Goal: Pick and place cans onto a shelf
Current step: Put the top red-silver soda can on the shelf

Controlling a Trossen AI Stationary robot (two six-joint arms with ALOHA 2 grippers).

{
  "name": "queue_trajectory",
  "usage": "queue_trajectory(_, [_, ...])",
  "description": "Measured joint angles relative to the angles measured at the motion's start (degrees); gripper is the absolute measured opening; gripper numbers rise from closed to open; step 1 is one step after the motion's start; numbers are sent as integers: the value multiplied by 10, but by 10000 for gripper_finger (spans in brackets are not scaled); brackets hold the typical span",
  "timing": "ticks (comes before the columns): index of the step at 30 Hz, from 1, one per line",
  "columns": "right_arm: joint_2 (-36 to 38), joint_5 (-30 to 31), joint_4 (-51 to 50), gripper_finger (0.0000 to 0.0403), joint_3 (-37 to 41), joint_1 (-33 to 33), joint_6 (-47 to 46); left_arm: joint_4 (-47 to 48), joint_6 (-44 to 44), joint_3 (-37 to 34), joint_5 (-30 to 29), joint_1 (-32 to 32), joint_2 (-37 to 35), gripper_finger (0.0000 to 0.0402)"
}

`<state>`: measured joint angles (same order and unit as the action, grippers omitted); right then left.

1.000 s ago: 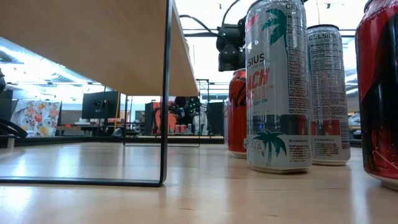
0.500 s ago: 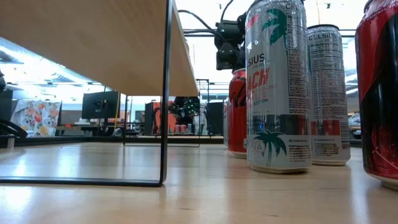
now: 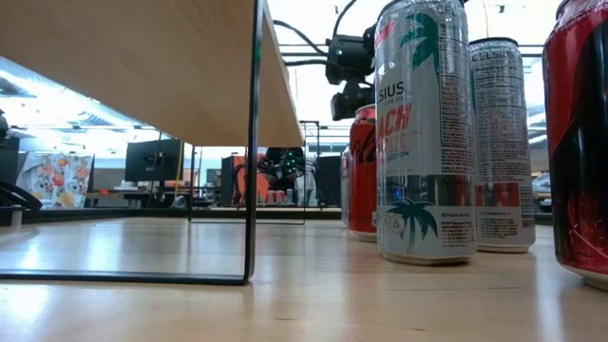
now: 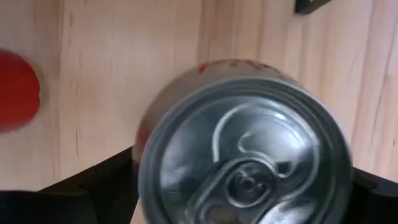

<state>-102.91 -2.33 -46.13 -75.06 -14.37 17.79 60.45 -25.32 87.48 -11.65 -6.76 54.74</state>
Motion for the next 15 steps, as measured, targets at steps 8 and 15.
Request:
queue_trajectory(8, [1,-12,14,312,-7,-1,17,10,-8,0,8,0,-5,348])
queue_trajectory(15, [13,-12,-79,321,-72,6,23,41,-14,0,29,0,-5,348])
